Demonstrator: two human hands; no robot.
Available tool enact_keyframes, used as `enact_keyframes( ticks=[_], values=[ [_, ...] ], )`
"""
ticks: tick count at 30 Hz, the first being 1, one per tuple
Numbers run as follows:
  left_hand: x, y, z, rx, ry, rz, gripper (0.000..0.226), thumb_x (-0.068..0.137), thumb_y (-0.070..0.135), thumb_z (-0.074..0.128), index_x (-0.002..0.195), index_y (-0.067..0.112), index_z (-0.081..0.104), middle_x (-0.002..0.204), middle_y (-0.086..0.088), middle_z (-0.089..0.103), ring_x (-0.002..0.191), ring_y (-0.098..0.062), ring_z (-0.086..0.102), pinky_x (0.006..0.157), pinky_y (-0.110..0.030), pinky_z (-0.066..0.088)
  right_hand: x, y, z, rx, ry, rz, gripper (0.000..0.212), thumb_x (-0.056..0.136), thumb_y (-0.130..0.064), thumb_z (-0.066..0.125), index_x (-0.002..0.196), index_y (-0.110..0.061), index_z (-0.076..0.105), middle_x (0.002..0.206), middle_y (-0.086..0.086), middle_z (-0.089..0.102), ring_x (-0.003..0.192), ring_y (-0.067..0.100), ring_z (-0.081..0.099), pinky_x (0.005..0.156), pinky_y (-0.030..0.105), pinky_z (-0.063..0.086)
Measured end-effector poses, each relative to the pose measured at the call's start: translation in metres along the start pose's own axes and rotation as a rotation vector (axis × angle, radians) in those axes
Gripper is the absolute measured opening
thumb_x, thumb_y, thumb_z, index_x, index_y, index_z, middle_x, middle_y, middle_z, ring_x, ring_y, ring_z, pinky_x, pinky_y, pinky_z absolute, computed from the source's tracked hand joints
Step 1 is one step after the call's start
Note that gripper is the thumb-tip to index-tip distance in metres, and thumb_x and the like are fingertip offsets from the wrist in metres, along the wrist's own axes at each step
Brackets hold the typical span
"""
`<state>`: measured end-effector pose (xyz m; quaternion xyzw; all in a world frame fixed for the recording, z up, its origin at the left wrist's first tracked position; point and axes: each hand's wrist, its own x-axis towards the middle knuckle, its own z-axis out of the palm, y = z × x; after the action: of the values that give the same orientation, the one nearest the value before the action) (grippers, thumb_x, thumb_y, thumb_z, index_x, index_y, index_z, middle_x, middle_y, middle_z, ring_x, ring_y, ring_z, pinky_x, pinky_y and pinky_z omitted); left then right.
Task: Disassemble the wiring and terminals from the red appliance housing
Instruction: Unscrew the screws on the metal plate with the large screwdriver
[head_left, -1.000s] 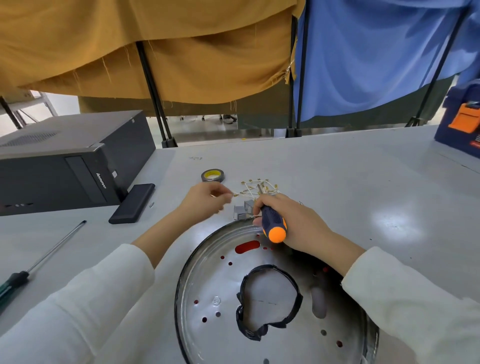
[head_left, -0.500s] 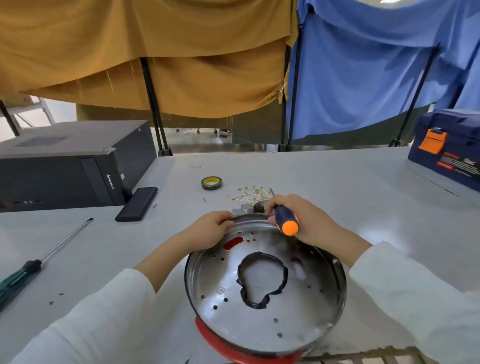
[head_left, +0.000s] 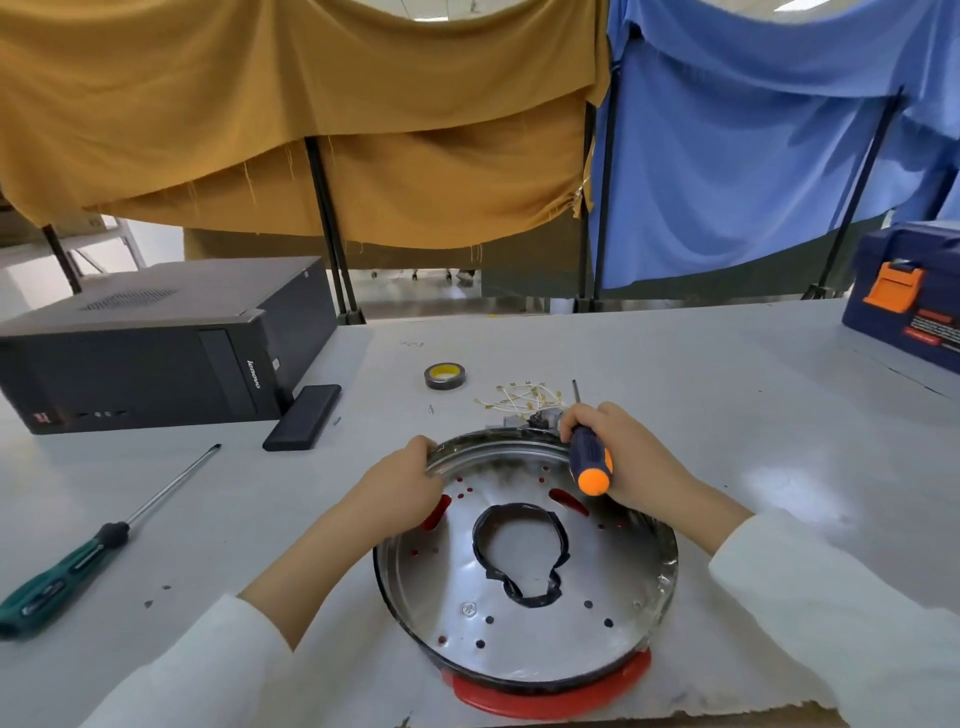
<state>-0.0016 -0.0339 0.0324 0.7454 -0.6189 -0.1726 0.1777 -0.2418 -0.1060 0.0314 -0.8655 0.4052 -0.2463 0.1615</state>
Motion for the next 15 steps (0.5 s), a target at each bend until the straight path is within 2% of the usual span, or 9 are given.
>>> enact_keyframes(
  ticks=[3, 5, 6, 8, 11, 13, 15],
  values=[
    [0.017, 0.014, -0.001, 0.086, 0.023, 0.121, 0.042, 0.095, 0.027, 0.045, 0.136, 0.021, 0.039, 0.129, -0.005, 0.051, 0.111, -0.021, 0.053, 0.09, -0.03, 0.043, 0.0, 0.002, -0.003, 0.038, -0.034, -0.059, 0.031, 0.072, -0.016, 0.067, 0.096, -0.028, 0.051, 0.093, 0.001, 0.049, 0.085, 0.015, 0.05, 0.075, 0.028, 0.043],
    [0.029, 0.028, 0.003, 0.184, 0.016, 0.205, 0.042, 0.096, 0.03, 0.046, 0.137, 0.022, 0.039, 0.135, -0.004, 0.049, 0.118, -0.022, 0.05, 0.096, -0.033, 0.042, 0.0, 0.002, -0.006, 0.054, -0.063, -0.116, 0.033, 0.069, -0.038, 0.062, 0.098, -0.024, 0.055, 0.093, -0.009, 0.049, 0.089, 0.002, 0.048, 0.079, 0.021, 0.042],
    [0.033, 0.036, 0.006, 0.225, 0.009, 0.246, 0.041, 0.096, 0.031, 0.046, 0.136, 0.023, 0.04, 0.134, -0.003, 0.051, 0.118, -0.022, 0.051, 0.094, -0.032, 0.042, 0.001, 0.003, -0.008, 0.062, -0.072, -0.147, 0.035, 0.068, -0.042, 0.059, 0.098, -0.024, 0.056, 0.093, -0.012, 0.049, 0.091, 0.0, 0.048, 0.081, 0.018, 0.041],
    [0.04, 0.046, 0.012, 0.252, 0.004, 0.3, 0.035, 0.096, 0.03, 0.046, 0.132, 0.027, 0.045, 0.129, -0.003, 0.056, 0.114, -0.023, 0.053, 0.086, -0.03, 0.041, 0.003, 0.004, -0.01, 0.065, -0.072, -0.176, 0.024, 0.073, -0.027, 0.062, 0.096, -0.025, 0.056, 0.093, -0.011, 0.052, 0.092, 0.003, 0.05, 0.084, 0.023, 0.043],
    [0.041, 0.048, 0.019, 0.249, 0.061, 0.263, 0.034, 0.095, 0.017, 0.042, 0.124, 0.03, 0.053, 0.121, -0.005, 0.061, 0.105, -0.026, 0.057, 0.081, -0.031, 0.045, 0.007, 0.011, -0.012, 0.07, -0.047, -0.164, 0.036, 0.074, -0.001, 0.065, 0.095, -0.029, 0.054, 0.096, 0.002, 0.057, 0.092, 0.016, 0.053, 0.085, 0.036, 0.046],
    [0.037, 0.041, 0.021, 0.26, 0.11, 0.213, 0.036, 0.091, 0.011, 0.041, 0.119, 0.028, 0.054, 0.114, -0.007, 0.062, 0.098, -0.028, 0.059, 0.075, -0.033, 0.046, 0.008, 0.013, -0.014, 0.08, -0.027, -0.141, 0.041, 0.074, 0.003, 0.065, 0.094, -0.032, 0.053, 0.098, 0.004, 0.057, 0.093, 0.017, 0.053, 0.084, 0.039, 0.047],
    [0.033, 0.034, 0.02, 0.278, 0.139, 0.166, 0.036, 0.087, 0.008, 0.041, 0.116, 0.025, 0.054, 0.11, -0.009, 0.062, 0.096, -0.03, 0.058, 0.068, -0.031, 0.042, 0.008, 0.015, -0.016, 0.091, -0.021, -0.126, 0.041, 0.074, 0.002, 0.065, 0.095, -0.03, 0.053, 0.1, 0.003, 0.057, 0.095, 0.017, 0.053, 0.084, 0.04, 0.048]
  ],
)
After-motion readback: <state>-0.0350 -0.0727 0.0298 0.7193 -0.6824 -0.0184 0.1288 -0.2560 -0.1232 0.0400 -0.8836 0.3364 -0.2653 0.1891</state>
